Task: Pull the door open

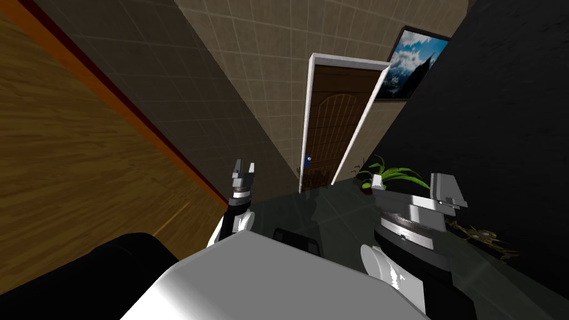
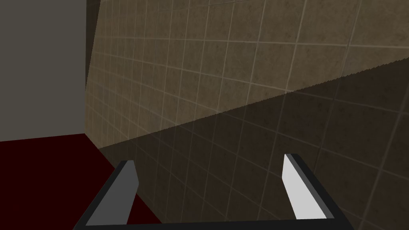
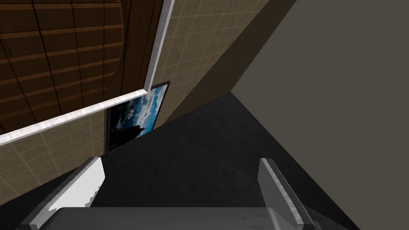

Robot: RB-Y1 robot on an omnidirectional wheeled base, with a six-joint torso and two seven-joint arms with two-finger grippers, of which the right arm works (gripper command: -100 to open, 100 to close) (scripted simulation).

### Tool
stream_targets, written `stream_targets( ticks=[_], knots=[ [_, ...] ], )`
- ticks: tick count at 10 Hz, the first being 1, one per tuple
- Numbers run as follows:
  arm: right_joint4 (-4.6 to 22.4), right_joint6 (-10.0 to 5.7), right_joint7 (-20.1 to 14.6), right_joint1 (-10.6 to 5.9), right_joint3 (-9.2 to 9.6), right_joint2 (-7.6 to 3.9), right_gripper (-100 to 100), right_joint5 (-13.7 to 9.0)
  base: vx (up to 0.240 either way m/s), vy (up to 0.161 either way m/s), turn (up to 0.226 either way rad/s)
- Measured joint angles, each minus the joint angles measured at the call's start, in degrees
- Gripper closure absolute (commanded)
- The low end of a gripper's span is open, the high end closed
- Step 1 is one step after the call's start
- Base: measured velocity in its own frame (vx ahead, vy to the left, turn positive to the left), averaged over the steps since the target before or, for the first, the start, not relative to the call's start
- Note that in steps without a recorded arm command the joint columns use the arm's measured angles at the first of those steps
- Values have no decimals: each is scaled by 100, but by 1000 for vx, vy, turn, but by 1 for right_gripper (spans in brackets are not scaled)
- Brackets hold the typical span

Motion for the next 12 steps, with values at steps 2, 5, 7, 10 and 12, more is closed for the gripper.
stream_targets(
  ticks=[2,5,7,10,12],
  knots=[
    [177,-30,95,-84,22,-66,-100,94,79,11,1],
    [570,-138,272,-263,42,-186,-100,256,87,7,0],
    [855,-179,392,-418,9,-317,-100,363,87,10,0],
    [1431,-282,652,-729,6,-516,-100,599,101,16,-1],
    [1666,-272,814,-883,25,-611,-100,740,67,11,0]
  ],
)
